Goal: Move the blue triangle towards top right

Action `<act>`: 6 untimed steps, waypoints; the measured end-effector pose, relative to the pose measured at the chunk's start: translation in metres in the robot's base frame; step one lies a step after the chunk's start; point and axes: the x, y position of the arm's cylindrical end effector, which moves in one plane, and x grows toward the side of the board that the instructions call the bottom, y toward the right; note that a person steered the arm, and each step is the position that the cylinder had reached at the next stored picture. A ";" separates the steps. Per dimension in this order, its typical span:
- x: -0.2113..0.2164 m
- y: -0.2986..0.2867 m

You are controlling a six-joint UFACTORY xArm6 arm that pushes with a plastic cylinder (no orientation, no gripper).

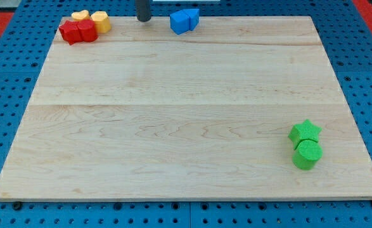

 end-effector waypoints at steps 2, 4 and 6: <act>-0.001 0.017; 0.000 0.039; 0.002 0.058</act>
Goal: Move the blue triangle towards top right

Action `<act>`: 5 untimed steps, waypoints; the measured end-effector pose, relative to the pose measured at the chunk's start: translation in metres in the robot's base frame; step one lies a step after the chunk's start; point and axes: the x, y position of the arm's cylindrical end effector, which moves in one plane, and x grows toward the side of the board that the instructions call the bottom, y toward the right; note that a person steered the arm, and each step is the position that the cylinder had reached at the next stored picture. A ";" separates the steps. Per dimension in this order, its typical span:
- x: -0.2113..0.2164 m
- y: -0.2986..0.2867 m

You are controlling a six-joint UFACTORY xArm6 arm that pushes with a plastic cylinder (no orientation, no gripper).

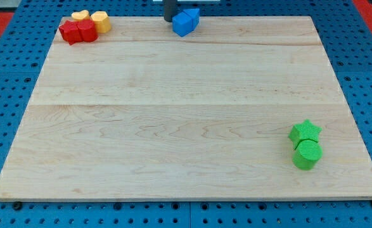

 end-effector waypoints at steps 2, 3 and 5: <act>0.000 0.026; -0.001 0.057; -0.001 0.162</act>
